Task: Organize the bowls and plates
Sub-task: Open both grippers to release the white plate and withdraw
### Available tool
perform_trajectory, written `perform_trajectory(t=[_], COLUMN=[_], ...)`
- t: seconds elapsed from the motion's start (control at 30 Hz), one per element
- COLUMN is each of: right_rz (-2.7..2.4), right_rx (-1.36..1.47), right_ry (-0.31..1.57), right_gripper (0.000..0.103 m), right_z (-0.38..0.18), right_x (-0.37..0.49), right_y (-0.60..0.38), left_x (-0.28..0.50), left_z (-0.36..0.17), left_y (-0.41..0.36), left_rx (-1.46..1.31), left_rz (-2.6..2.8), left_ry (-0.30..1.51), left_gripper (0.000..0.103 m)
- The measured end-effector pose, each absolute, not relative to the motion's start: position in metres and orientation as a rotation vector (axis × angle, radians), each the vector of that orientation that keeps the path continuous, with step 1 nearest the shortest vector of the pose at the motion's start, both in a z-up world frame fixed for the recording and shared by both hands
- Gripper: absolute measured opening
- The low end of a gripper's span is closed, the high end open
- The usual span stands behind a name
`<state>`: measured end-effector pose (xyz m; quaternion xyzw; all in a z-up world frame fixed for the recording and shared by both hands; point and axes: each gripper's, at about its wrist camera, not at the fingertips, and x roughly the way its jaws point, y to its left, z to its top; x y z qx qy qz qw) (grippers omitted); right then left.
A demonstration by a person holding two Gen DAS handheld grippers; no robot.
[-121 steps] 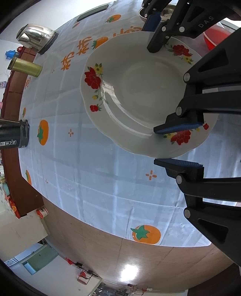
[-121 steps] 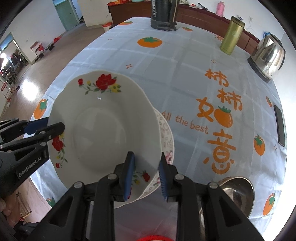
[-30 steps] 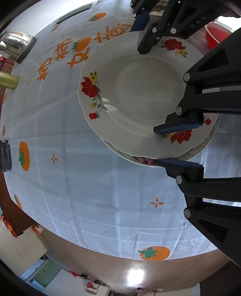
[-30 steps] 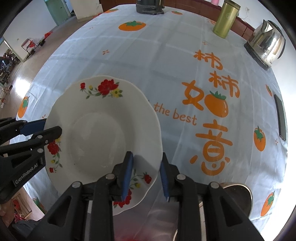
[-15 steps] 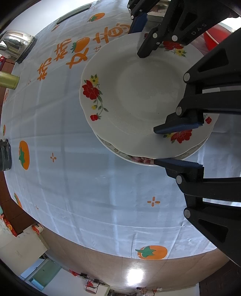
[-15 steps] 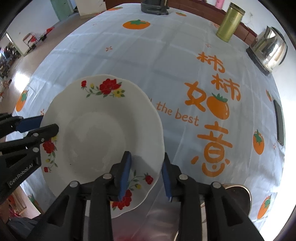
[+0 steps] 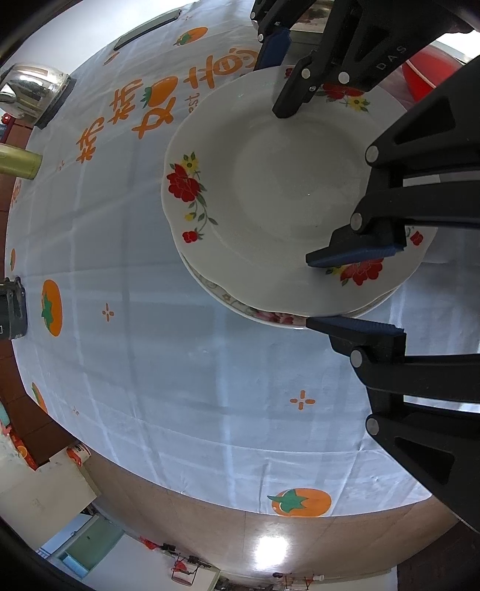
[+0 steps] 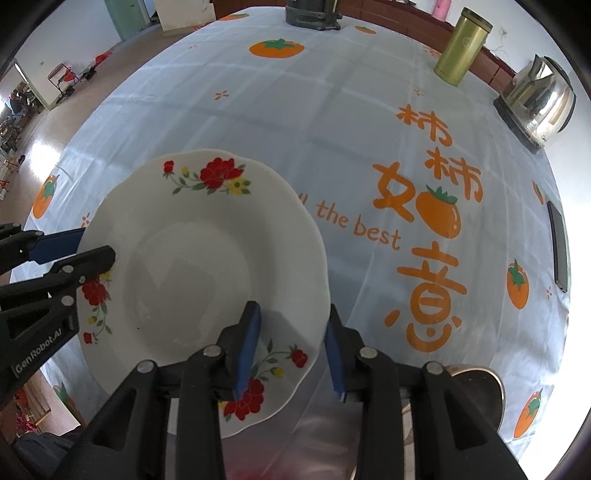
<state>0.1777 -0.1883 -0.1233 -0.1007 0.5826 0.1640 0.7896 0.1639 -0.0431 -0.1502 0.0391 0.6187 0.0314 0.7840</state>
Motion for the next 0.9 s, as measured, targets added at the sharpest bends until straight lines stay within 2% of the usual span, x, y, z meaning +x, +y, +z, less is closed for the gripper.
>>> perform_trajectory(t=[0.2, 0.27, 0.37, 0.4, 0.47, 0.9], right_rz=[0.366, 0.370, 0.382, 0.385, 0.390, 0.402], right_rx=[-0.237, -0.240, -0.236, -0.233, -0.234, -0.202], right_ry=[1.249, 1.248, 1.247, 1.248, 1.232, 1.169], right_gripper=[0.033, 0.038, 0.038, 0.041, 0.062, 0.063], right_z=[-0.125, -0.125, -0.127, -0.127, -0.124, -0.097], right_x=[0.176, 0.175, 0.174, 0.173, 0.171, 0.146], right_y=[-0.186, -0.183, -0.182, -0.181, -0.181, -0.189], left_x=[0.162, 0.161, 0.158, 0.157, 0.153, 0.132], left_z=[-0.149, -0.145, -0.144, -0.143, -0.142, -0.122], left_y=[-0.044, -0.041, -0.039, -0.039, -0.038, -0.041], left_rx=[0.094, 0.071, 0.054, 0.054, 0.040, 0.005], left_rz=[0.081, 0.075, 0.070, 0.071, 0.075, 0.065], left_ry=[1.322, 1.311, 1.313, 1.310, 1.313, 1.289], left_gripper=[0.029, 0.031, 0.031, 0.031, 0.031, 0.031])
